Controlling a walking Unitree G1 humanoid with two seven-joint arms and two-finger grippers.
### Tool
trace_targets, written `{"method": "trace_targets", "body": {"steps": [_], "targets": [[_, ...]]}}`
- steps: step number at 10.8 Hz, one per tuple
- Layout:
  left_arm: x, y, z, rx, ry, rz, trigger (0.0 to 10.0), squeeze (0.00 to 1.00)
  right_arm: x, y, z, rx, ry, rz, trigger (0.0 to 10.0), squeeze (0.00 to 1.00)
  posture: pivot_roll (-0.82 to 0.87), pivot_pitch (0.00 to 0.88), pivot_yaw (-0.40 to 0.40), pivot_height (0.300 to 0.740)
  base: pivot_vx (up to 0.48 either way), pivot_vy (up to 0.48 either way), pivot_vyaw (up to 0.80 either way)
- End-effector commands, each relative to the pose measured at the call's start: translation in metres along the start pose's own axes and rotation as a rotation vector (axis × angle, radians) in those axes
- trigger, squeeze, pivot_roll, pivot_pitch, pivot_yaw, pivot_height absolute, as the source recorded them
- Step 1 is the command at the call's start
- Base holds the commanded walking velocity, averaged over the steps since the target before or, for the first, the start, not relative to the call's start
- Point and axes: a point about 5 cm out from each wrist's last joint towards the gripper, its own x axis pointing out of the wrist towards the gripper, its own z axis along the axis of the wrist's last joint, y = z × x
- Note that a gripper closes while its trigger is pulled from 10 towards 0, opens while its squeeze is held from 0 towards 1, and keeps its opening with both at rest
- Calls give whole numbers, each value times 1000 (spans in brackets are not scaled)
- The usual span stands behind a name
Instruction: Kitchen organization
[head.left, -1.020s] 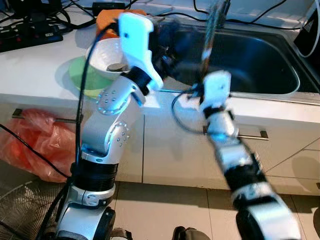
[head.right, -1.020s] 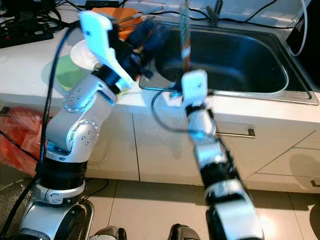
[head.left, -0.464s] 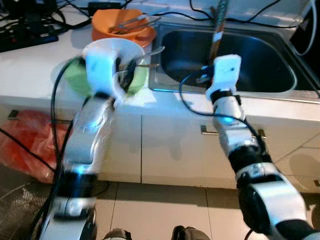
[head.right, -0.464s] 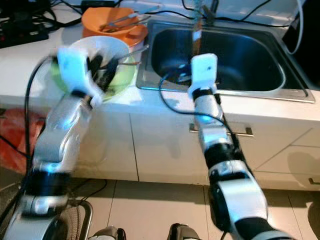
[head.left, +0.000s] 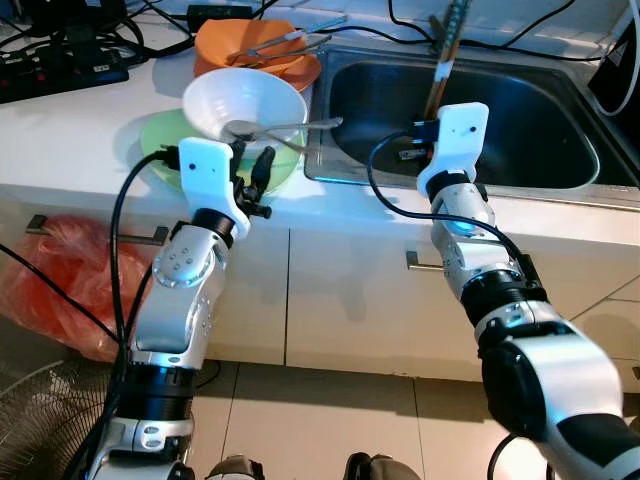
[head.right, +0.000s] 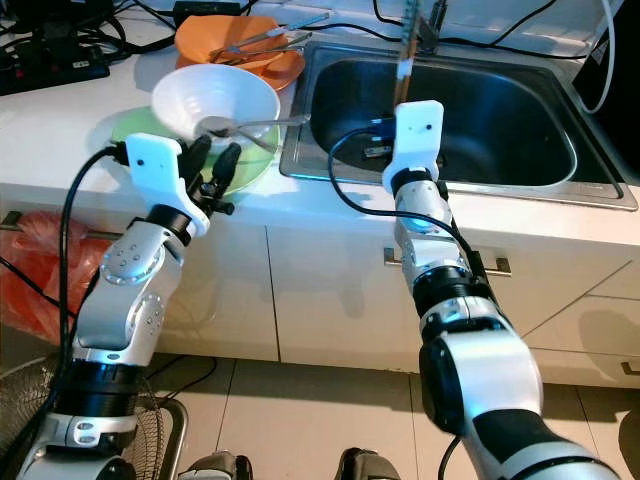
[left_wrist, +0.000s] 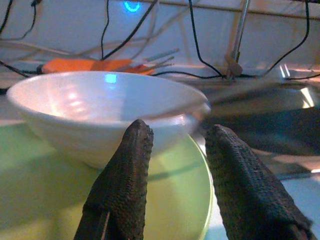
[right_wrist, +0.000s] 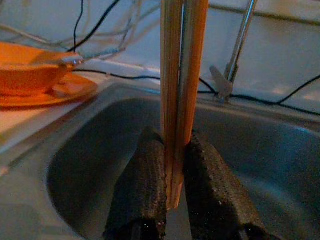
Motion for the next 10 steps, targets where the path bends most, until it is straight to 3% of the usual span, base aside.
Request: {"method": "trace_targets", "body": {"steps": [1, 3, 4, 10], "targets": [[-2, -1, -6, 8, 21, 0, 10000, 0, 3, -5, 5, 11, -4, -11, 10000, 0, 105, 115, -63, 740, 0, 0, 0], [2, -3, 15, 4, -83, -1, 10000, 0, 4, -5, 4, 19, -2, -11, 10000, 0, 108, 114, -61, 740, 0, 0, 0], [1, -11, 27, 8, -117, -73, 10000, 0, 3, -6, 3, 23, 2, -13, 10000, 0, 104, 113, -56, 740, 0, 0, 0], [-20, -45, -6, 10, 58, -311, 10000, 0, 4, -7, -1, 15, 46, -22, 10000, 0, 120, 100, -62, 740, 0, 0, 0]]}}
